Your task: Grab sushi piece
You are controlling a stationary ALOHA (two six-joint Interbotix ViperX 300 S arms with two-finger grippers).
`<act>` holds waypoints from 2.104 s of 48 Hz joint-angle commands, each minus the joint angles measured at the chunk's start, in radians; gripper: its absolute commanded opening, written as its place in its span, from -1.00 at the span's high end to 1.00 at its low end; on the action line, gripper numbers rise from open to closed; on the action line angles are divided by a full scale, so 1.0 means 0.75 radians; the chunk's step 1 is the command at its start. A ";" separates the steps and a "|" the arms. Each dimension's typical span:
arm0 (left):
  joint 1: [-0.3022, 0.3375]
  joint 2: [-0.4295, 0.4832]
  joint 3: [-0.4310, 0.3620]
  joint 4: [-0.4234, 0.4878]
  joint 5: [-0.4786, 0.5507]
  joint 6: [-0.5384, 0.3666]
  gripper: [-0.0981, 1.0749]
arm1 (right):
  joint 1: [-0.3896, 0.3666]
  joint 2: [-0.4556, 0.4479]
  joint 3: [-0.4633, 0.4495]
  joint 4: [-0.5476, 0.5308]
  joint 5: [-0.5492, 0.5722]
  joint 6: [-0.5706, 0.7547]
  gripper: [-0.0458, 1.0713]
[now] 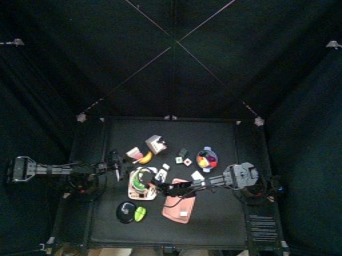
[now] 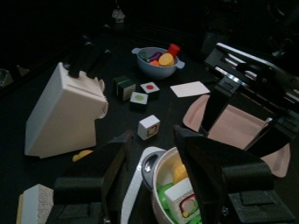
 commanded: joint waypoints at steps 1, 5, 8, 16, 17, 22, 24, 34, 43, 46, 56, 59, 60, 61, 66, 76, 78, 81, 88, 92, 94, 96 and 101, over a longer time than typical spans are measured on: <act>0.004 0.000 -0.022 0.000 -0.006 0.002 -0.55 | 0.000 -0.137 0.043 0.037 0.014 0.002 -0.53; 0.000 0.000 -0.022 0.004 -0.006 0.004 -0.55 | 0.035 -0.211 0.139 0.070 0.018 -0.004 -0.53; 0.000 0.000 -0.022 0.006 -0.006 0.004 -0.55 | 0.086 -0.254 0.221 0.080 0.018 -0.008 -0.53; 0.000 0.000 -0.020 0.006 -0.006 0.002 -0.55 | 0.256 -0.356 0.448 0.127 0.022 -0.006 -0.53; 0.000 0.000 -0.018 0.006 -0.006 0.000 -0.55 | 0.278 -0.364 0.468 0.135 0.020 -0.006 -0.53; -0.002 0.000 -0.020 0.006 -0.006 0.000 -0.55 | 0.376 -0.378 0.534 0.174 0.016 -0.006 -0.53; -0.002 0.000 -0.020 0.006 -0.008 0.000 -0.55 | 0.419 -0.376 0.552 0.198 0.020 -0.006 -0.53; -0.004 0.000 -0.025 0.004 -0.006 -0.002 -0.55 | 0.520 -0.366 0.579 0.286 0.057 -0.004 -0.52; -0.006 0.000 -0.022 0.004 -0.006 -0.002 -0.55 | 0.534 -0.340 0.585 0.348 0.070 -0.006 -0.52; -0.006 0.000 -0.022 0.004 -0.006 -0.002 -0.55 | 0.536 -0.329 0.581 0.368 0.049 -0.004 -0.52; -0.006 0.000 -0.020 0.004 -0.006 -0.002 -0.55 | 0.538 -0.286 0.585 0.393 0.022 -0.006 -0.52; -0.006 0.000 -0.020 0.004 -0.006 0.000 -0.55 | 0.536 -0.268 0.587 0.395 0.014 -0.006 -0.51; -0.006 0.000 -0.020 0.004 -0.006 0.000 -0.55 | 0.536 -0.264 0.587 0.395 0.012 -0.006 -0.51; -0.006 0.000 -0.020 0.004 -0.006 0.000 -0.55 | 0.536 -0.262 0.589 0.395 0.012 -0.006 -0.51; -0.006 0.000 -0.020 0.004 -0.006 0.000 -0.55 | 0.534 -0.247 0.595 0.397 0.012 -0.006 -0.51; -0.006 0.000 -0.020 0.004 -0.006 0.000 -0.55 | 0.526 -0.250 0.601 0.382 0.027 -0.008 -0.24; -0.006 0.000 -0.022 0.004 -0.006 0.000 -0.55 | 0.526 -0.256 0.601 0.380 0.035 -0.008 -0.17; -0.006 0.000 -0.020 0.004 -0.006 0.000 -0.55 | 0.526 -0.264 0.599 0.376 0.051 -0.008 -0.08; -0.006 0.000 -0.020 0.004 -0.006 0.000 -0.55 | 0.501 -0.317 0.579 0.354 0.139 -0.006 0.01; -0.006 0.000 -0.022 0.004 -0.006 0.000 -0.55 | 0.487 -0.356 0.565 0.333 0.200 -0.006 0.01; -0.006 0.000 -0.020 0.004 -0.006 0.000 -0.55 | 0.481 -0.376 0.562 0.315 0.221 0.000 0.01; -0.006 0.000 -0.022 0.004 -0.006 0.000 -0.55 | 0.479 -0.387 0.562 0.301 0.229 0.002 0.01; -0.006 0.000 -0.020 0.004 -0.006 0.000 -0.55 | 0.477 -0.397 0.565 0.272 0.229 0.000 0.01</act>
